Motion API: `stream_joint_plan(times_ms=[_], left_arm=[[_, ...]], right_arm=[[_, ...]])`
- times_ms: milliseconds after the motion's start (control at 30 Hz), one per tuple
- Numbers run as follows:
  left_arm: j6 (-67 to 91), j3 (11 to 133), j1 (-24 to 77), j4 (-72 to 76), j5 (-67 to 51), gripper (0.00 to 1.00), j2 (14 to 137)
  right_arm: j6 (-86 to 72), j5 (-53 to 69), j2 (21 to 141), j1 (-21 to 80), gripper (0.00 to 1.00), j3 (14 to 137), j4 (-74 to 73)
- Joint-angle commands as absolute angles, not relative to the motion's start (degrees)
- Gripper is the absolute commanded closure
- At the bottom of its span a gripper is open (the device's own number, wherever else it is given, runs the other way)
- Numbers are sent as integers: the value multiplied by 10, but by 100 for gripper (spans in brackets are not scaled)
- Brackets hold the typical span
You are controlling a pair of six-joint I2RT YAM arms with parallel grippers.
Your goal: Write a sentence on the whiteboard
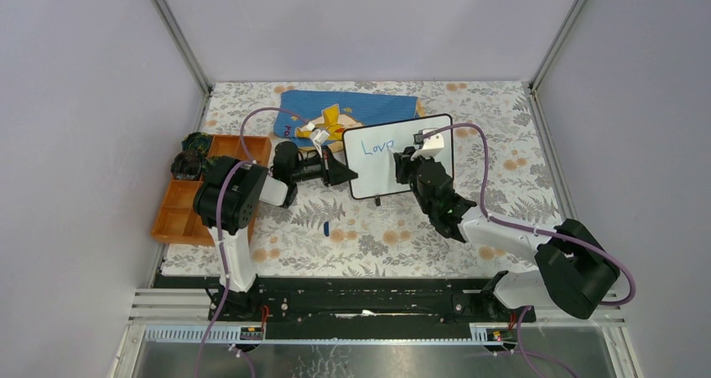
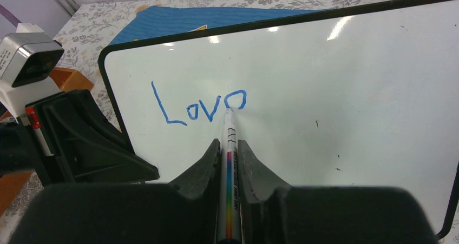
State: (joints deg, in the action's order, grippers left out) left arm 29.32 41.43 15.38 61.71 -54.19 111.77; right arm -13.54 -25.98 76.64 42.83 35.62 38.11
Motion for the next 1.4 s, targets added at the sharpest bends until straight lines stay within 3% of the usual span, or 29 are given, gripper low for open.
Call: stream_joint_plan(times_ms=[0,1000,1367], left_arm=[[258,409,170,544,-531,100,1126],[252,410,171,535,-529,100,1125],[251,409,171,533,-527,100,1126]], right_arm=[[-140,-278,751,424,100,349,363],[-123,-365,728,419,100,351,339],[-128,-299,682,419,100,343,345]])
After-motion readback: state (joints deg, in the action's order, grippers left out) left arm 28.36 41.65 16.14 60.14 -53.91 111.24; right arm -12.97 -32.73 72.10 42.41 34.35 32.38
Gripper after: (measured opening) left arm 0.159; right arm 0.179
